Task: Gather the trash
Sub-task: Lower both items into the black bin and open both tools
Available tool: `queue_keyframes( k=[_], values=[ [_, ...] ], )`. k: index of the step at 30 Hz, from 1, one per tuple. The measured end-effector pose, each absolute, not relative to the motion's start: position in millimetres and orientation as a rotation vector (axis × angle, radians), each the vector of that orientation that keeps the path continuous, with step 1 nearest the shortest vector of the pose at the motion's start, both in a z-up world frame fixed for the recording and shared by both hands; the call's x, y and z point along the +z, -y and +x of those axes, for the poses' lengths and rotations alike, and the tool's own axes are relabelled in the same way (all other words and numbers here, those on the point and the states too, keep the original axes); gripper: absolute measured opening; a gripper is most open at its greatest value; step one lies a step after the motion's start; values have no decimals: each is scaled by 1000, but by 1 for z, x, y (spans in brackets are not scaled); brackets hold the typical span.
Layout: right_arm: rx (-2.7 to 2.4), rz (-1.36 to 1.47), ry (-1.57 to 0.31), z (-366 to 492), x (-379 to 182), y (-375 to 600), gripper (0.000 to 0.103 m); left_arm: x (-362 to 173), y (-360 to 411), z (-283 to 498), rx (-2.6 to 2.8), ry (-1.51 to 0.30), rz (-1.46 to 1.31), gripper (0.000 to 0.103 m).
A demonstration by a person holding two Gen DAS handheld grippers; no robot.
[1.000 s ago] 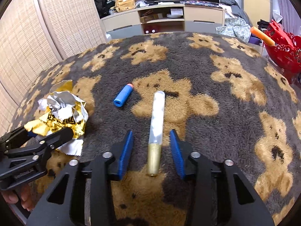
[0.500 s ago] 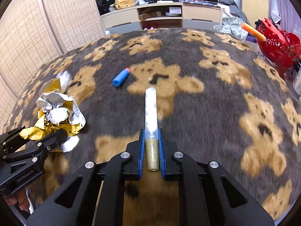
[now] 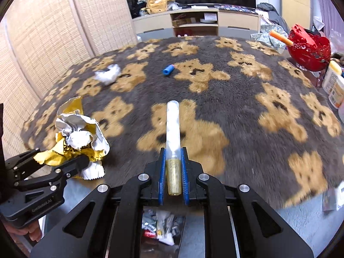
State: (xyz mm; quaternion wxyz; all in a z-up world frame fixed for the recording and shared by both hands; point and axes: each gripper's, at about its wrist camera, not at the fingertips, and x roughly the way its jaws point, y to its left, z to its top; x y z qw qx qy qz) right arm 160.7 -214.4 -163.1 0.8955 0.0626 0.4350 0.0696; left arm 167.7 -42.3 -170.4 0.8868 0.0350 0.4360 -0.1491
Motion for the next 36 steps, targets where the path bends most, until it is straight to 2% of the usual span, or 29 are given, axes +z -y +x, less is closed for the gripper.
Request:
queue_keyframes(
  k=[14,23,36],
  values=[
    [222,135,-936,66,-168,196,14,-170,33,80,-307,-898,68,35],
    [258,128,-1036,42,-206,180,14,-216,24,50,-294,-1002,44,36],
    [240,192,-1175,51,-267,183,15,-280,25,59,-297,-1148,33,36]
  ],
)
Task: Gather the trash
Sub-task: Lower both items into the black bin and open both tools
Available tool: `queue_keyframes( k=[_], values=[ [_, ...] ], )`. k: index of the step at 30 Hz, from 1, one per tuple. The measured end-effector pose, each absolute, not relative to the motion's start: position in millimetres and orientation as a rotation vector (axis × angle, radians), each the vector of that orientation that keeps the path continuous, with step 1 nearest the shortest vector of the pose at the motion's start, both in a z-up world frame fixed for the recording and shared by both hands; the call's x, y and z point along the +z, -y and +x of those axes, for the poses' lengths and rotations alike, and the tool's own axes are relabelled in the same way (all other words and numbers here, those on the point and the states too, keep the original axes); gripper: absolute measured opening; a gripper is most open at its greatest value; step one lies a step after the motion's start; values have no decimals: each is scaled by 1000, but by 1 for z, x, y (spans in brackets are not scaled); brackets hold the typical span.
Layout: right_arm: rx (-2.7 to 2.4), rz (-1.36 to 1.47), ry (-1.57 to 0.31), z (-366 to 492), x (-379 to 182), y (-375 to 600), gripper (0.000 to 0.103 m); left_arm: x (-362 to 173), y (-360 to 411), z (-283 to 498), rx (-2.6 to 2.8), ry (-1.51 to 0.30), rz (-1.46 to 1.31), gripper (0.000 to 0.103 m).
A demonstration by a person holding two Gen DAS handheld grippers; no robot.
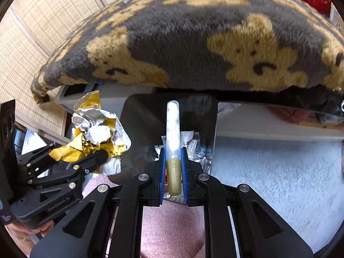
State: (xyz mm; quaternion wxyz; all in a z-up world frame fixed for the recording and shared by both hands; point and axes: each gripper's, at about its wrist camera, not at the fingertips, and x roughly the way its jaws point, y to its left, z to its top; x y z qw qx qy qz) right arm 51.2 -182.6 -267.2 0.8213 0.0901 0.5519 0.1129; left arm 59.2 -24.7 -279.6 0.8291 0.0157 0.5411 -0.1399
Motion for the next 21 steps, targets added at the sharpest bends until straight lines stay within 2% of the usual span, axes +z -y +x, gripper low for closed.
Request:
queue_keyframes(
  k=[8,13,17,18,19,20,21],
  values=[
    [226,215,-1214,64,-282,183,15,-299,27,73,-310,-1205,28,37],
    [224,211,-1205,72,-279,182,17,-300,30,83,-319,-1214,13,43],
    [203,189,-1193,77,-274,183,18,-297,29,82,-296,-1200,47,55],
    [197,190,-1188,78,-273,184,20,-295,29,81,-292,-1195,55,59],
    [192,194,-1183,78,-271,185,35,-292,29,80,-290,-1189,59,62],
    [186,197,-1176,78,-270,186,55,-290,29,79,-290,-1184,57,67],
    [180,202,-1162,76,-267,188,61,-287,27,79,-291,-1180,55,71]
  ],
)
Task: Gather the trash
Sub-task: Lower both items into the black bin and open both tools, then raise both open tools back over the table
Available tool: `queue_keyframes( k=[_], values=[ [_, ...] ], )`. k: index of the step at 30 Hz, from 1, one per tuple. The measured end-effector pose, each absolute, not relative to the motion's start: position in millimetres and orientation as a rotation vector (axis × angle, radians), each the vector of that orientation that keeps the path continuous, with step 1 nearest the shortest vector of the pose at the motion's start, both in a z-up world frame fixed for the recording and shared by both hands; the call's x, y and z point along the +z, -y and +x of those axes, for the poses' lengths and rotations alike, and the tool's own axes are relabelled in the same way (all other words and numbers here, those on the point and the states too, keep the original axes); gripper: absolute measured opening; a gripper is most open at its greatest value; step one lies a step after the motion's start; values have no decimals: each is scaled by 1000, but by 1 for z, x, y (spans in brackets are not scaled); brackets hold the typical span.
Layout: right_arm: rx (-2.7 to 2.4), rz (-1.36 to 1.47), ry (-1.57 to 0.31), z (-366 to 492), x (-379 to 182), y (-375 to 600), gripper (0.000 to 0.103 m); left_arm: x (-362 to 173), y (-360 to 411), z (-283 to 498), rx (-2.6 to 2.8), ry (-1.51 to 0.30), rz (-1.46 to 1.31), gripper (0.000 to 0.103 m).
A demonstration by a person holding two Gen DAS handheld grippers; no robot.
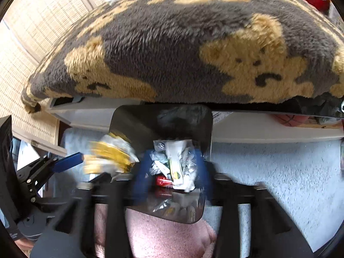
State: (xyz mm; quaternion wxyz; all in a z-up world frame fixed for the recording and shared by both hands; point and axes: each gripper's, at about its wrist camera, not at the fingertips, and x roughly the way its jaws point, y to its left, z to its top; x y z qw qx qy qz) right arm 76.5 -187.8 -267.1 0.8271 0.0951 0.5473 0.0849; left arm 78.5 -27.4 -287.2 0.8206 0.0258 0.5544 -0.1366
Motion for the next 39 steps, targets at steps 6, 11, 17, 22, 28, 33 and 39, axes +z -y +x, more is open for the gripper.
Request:
queue_keyframes(
  k=[6,11,17,22,28,33,39],
  values=[
    [164,205,-1116,70,-252,195,81,-269,26,70,-279,-1139,60,89],
    [155,211,-1074,66,-236,203,98,-254,22,64,-286,-1108,53,95],
    [145,226,-1031,68,-216,207,99,-235,12,64,-264,-1071,29,95],
    [147,208,-993,76,-196,210,99,-221,-1,75,-243,-1031,8,95],
    [137,194,-924,109,-173,215,99,-210,-13,105,-218,-1005,-21,95],
    [119,196,-865,154,-156,219,99,-192,-16,144,-210,-959,5,95],
    [109,187,-818,214,-143,216,99,-164,-15,206,-204,-879,41,95]
  ],
)
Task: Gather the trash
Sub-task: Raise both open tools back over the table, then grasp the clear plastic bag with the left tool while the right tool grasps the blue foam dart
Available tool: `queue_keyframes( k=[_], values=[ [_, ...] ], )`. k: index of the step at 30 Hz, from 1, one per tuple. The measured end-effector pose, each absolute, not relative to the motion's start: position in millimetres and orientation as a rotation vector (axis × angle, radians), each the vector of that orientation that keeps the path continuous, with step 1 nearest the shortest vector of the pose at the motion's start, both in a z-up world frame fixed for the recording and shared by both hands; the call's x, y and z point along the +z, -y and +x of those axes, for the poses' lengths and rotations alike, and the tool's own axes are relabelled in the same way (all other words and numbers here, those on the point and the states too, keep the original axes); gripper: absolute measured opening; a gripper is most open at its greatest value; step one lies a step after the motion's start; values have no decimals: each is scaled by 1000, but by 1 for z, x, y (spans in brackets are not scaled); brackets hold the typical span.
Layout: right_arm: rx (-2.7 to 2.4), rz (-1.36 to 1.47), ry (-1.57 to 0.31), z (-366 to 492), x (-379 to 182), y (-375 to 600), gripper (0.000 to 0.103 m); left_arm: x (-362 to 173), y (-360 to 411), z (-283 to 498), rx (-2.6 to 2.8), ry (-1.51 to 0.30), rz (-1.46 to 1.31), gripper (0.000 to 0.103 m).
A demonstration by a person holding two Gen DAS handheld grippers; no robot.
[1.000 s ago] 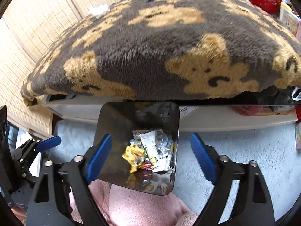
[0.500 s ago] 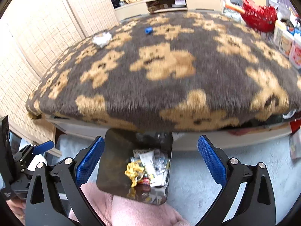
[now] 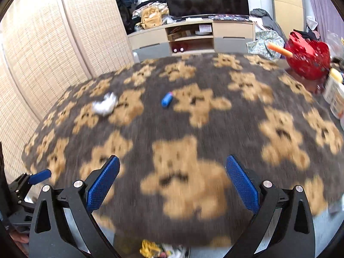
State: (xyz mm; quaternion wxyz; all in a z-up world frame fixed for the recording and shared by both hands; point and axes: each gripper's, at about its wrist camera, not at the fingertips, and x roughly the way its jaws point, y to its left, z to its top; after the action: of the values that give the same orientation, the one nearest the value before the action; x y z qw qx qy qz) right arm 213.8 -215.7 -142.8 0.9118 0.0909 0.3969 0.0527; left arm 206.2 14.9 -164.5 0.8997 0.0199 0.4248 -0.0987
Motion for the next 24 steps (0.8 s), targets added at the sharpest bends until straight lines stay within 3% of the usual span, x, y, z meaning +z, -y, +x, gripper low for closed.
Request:
queue_keyframes(
  k=[9,11,13,17,20,24],
  values=[
    [113,168,-809,297,-145,203,97,-156,-10,295,-194,-826,59,94],
    [123,163,-818,310,-149,200,79,-157,-9,314,-193,-826,52,94],
    [126,159,-832,325,-154,196,68,-159,-8,328,-195,-826,44,90],
    [127,167,-854,347,-166,193,53,-165,-3,359,-200,-832,43,75],
    [123,165,-868,358,-175,191,46,-173,3,377,-208,-842,59,65],
    [131,157,-891,367,-187,186,43,-186,7,393,-233,-878,70,41]
  ],
)
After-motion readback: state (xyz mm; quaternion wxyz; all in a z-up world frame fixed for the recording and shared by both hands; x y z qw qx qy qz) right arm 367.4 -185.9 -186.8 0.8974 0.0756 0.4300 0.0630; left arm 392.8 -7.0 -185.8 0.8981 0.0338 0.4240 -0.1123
